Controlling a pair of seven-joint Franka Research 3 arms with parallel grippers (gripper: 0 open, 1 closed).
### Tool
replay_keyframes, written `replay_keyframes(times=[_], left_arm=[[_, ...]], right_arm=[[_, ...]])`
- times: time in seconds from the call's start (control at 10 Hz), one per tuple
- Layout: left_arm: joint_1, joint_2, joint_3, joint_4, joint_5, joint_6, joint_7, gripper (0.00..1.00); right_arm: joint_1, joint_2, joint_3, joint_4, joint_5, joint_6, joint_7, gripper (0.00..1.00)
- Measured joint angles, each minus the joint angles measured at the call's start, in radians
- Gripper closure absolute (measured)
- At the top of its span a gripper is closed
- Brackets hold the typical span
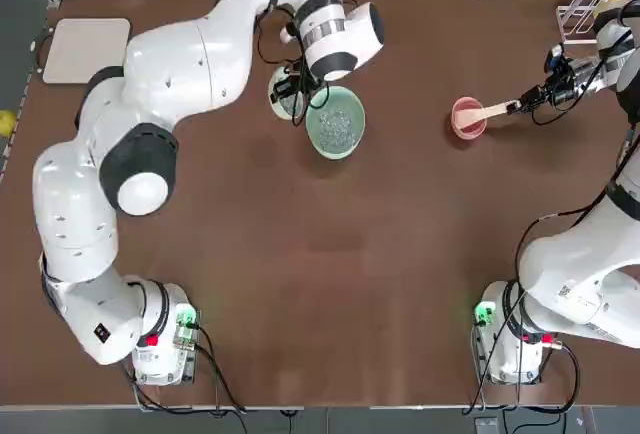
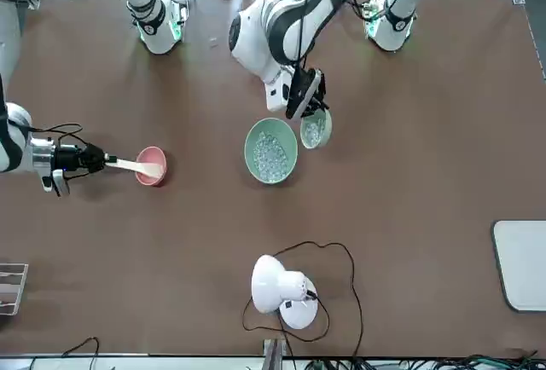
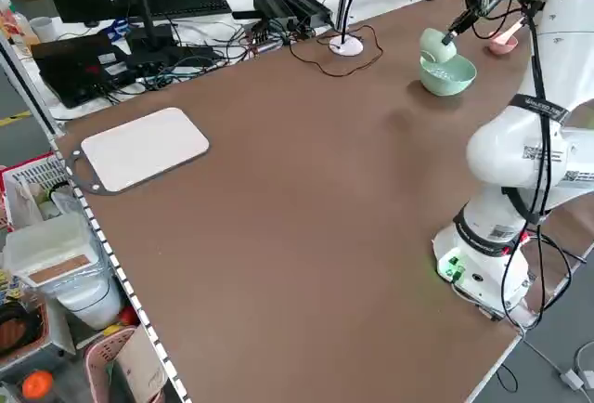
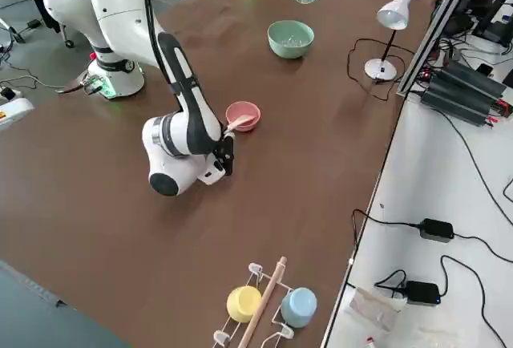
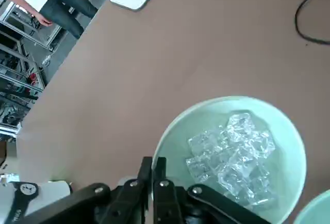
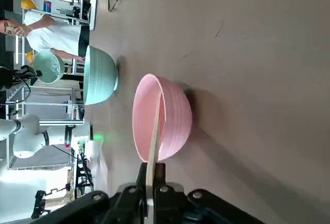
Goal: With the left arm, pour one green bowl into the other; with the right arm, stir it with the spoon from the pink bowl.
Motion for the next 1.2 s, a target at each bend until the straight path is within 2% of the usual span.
replay_keyframes(times=[0.3,0.5,0.7,0.9,1.2], left_arm=[[-0.073,0.04,0.047,0.053,0.002,-0.001,-0.119,0.96],[-0.13,0.043,0.109,0.061,0.01,0.003,-0.214,0.96],[-0.17,0.064,0.137,0.063,0.084,0.009,-0.308,0.96],[-0.202,0.092,0.145,0.067,0.111,0.016,-0.382,0.96],[-0.263,0.119,0.162,0.069,0.159,0.021,-0.481,0.96]], right_arm=[[-0.003,-0.004,-0.006,0.026,0.001,-0.05,0.003,0.94],[-0.003,-0.008,-0.011,0.041,0.001,-0.08,0.029,0.94],[-0.003,-0.015,-0.016,0.094,-0.009,-0.139,0.128,0.94],[0.0,-0.058,-0.015,0.168,-0.042,-0.193,0.272,0.94],[0.007,-0.151,-0.014,0.188,-0.088,-0.208,0.365,0.94]])
